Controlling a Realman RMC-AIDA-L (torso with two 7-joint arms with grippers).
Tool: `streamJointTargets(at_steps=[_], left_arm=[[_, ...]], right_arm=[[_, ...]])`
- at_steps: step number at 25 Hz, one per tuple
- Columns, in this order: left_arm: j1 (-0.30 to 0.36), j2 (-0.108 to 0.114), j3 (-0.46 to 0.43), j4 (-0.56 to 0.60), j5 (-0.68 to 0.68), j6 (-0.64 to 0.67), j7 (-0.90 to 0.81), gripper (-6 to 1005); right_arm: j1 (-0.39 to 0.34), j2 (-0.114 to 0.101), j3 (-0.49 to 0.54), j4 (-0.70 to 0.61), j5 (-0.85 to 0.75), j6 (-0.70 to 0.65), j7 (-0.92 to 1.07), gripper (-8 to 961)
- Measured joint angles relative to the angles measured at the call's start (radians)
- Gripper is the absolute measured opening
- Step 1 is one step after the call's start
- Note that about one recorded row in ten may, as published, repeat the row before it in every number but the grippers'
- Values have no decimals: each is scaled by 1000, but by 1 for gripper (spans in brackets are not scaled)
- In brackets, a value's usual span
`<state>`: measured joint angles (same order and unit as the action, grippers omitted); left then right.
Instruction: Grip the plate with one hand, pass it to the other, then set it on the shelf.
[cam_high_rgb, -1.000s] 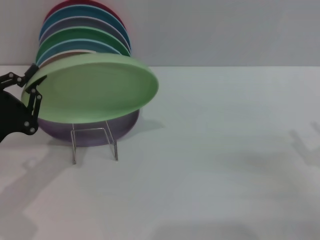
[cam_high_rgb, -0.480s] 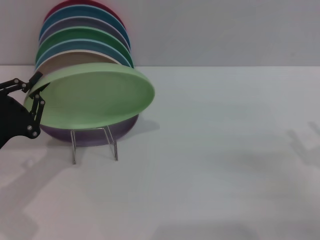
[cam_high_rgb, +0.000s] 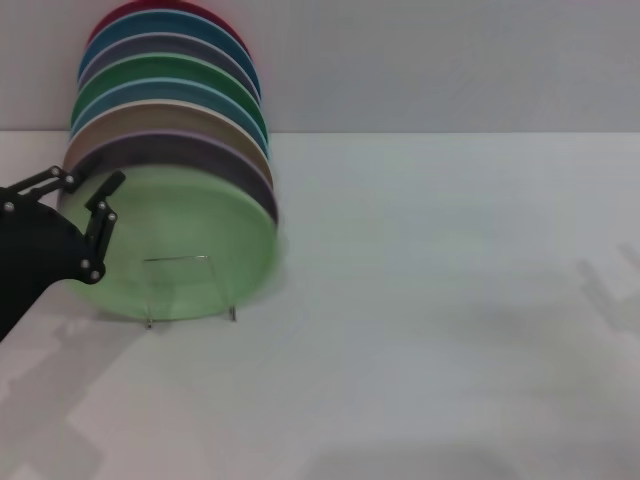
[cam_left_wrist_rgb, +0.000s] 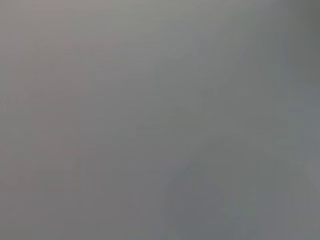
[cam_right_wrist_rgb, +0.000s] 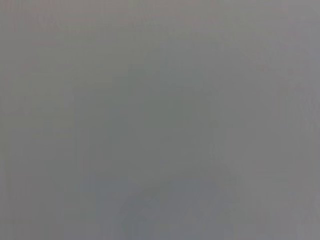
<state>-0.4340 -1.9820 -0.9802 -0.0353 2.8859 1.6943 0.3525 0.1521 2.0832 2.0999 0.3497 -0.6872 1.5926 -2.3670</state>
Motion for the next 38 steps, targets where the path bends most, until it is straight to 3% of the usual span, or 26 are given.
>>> streamJointTargets(at_steps=[10,16,19,21,26,28,32,38], left_arm=[[25,-14,0,-22,0,12,57,199],[71,-52,-22,-56,-3,67,165,297],[100,-68,-74,-72,-4,161,158,299],[159,-76,-146,-148,-4,221,107,300],[231,-82,-271,-225,-9,229,-43,447],[255,-89,-375,-204,-49,223,-286,519],[259,-88,-423,-147,-102,191,-482,690],[254,-89,-430,-86,-121,122,-510,745]], right_arm=[[-4,0,1,0,0,0,-2,794],[-4,0,3,2,0,1,-2,799],[-4,0,8,1,1,1,-14,802],[-13,5,10,-9,21,3,-82,803],[-19,9,5,-60,106,31,-243,808],[5,9,2,-111,175,27,-327,810],[32,9,2,-123,182,-22,-377,813],[101,4,21,-162,204,-95,-411,819]])
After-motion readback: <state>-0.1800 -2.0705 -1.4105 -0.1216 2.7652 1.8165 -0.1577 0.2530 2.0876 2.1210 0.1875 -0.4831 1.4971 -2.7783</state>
